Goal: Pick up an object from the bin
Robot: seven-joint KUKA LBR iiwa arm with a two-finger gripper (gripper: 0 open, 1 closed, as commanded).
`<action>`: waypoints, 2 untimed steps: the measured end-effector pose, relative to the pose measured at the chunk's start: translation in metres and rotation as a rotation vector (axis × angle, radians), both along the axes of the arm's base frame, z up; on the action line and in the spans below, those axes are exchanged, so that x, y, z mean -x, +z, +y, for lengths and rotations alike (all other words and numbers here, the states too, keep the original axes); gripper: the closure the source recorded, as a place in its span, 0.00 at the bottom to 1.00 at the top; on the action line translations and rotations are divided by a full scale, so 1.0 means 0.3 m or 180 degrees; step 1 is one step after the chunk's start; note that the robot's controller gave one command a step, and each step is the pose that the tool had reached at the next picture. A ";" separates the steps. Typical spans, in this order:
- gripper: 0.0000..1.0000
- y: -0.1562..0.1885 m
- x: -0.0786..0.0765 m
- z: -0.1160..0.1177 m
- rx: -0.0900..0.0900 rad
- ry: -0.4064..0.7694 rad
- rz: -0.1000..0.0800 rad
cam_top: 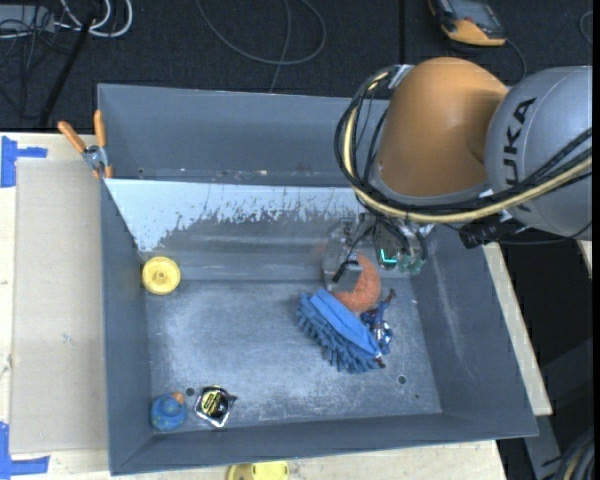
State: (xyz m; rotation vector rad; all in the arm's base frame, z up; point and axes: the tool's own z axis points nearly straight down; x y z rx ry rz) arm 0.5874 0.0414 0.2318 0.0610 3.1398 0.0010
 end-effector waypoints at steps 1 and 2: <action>0.00 0.000 0.000 0.000 0.0000 0.0000 0.0000; 0.00 -0.136 0.033 -0.088 -0.0005 -0.0092 -0.0023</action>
Offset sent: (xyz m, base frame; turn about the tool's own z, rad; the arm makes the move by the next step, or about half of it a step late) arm -0.0248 -0.0611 -0.0923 0.0685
